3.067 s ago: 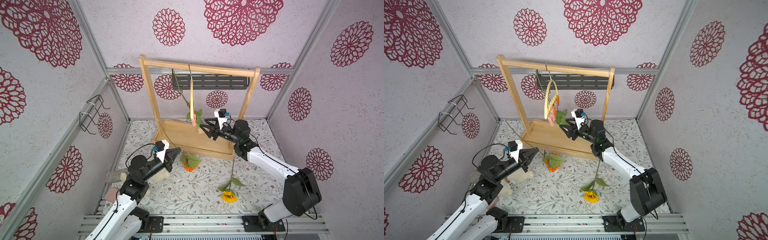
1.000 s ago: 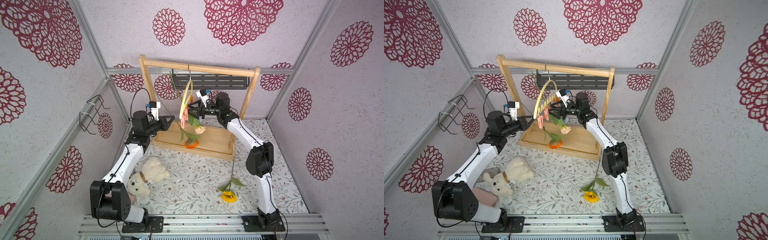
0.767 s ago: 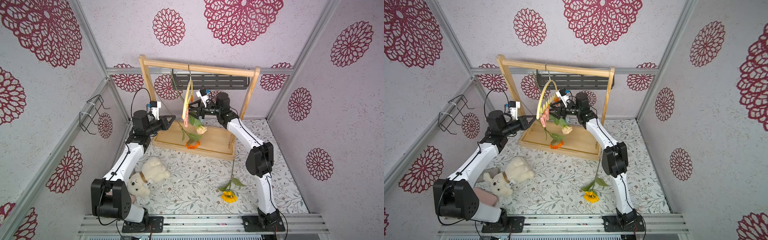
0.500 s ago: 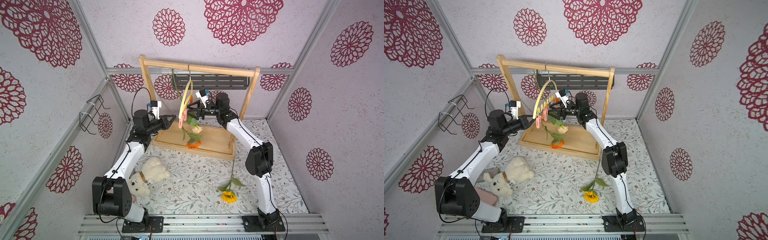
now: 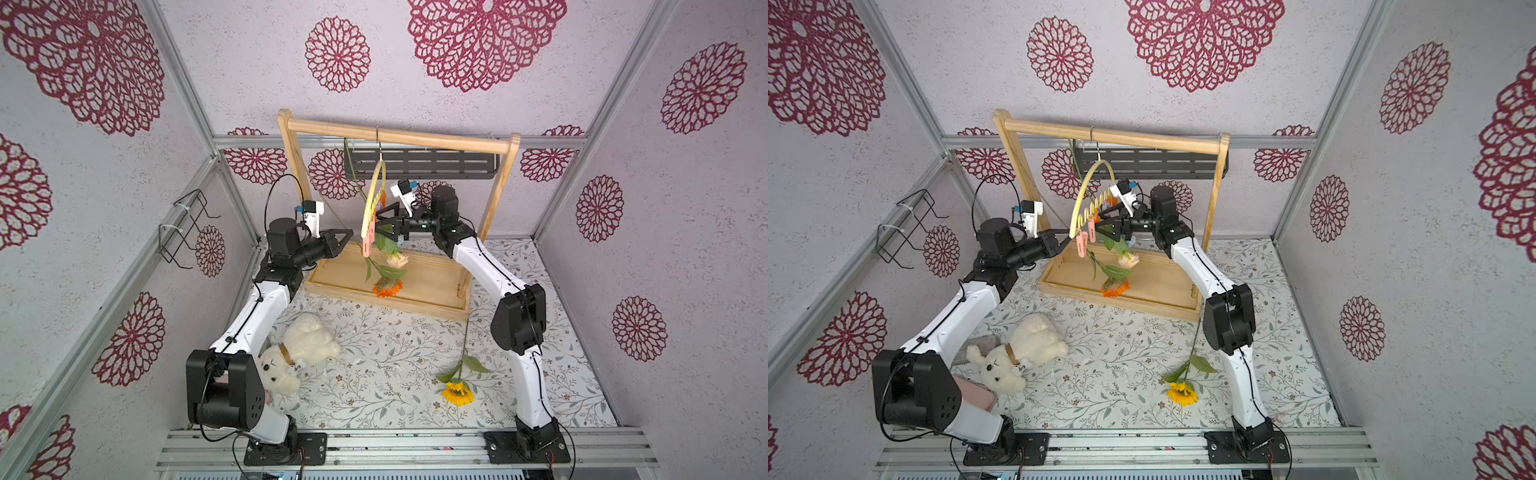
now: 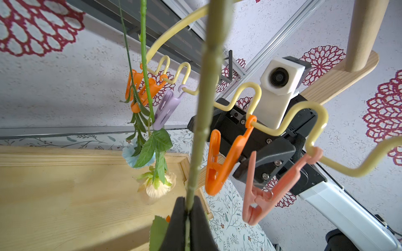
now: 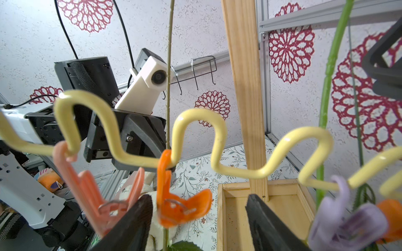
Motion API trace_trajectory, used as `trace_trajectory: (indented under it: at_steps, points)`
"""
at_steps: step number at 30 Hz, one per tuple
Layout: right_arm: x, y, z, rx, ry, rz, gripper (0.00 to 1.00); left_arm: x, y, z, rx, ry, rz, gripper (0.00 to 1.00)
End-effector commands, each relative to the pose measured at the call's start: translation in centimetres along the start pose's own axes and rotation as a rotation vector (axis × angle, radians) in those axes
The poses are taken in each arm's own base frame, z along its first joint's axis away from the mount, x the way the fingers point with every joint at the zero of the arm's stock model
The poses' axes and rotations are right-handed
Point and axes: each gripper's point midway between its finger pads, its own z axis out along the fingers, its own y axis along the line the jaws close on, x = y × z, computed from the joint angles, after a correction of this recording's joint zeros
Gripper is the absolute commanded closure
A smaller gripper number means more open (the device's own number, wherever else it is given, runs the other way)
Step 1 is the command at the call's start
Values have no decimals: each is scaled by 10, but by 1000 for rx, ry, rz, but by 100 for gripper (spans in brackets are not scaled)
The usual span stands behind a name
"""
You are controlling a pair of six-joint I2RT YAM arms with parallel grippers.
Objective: Dry the flowers on a clothes hanger
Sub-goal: Open the clamp at the hanger.
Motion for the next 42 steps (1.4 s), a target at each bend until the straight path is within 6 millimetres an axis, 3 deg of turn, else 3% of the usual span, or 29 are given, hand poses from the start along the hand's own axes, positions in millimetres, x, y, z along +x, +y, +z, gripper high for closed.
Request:
trace_trajectory:
  at_steps: [1,6,14,24,30,37,40,42]
  points:
    - [-28,12,3,-14,-60,-52,28,-10,-7,0,24,-14,17,100]
    - [-31,11,5,-11,-72,-51,31,-11,-6,2,30,-12,8,100]
    - [-33,12,4,0,-72,-53,48,-10,-7,2,33,-10,7,100]
    - [-35,14,2,1,-64,-58,56,-11,-6,4,37,-8,-6,100]
    - [-37,16,2,-1,-66,-58,70,-15,-5,6,39,-19,-20,100]
    - [-38,18,1,-8,-67,-64,66,-16,-4,9,44,-19,-26,100]
    - [-40,20,0,-15,-69,-68,47,-15,-4,11,49,-17,-35,100]
    - [-40,20,0,-16,-71,-71,45,-15,-4,11,51,-17,-35,100]
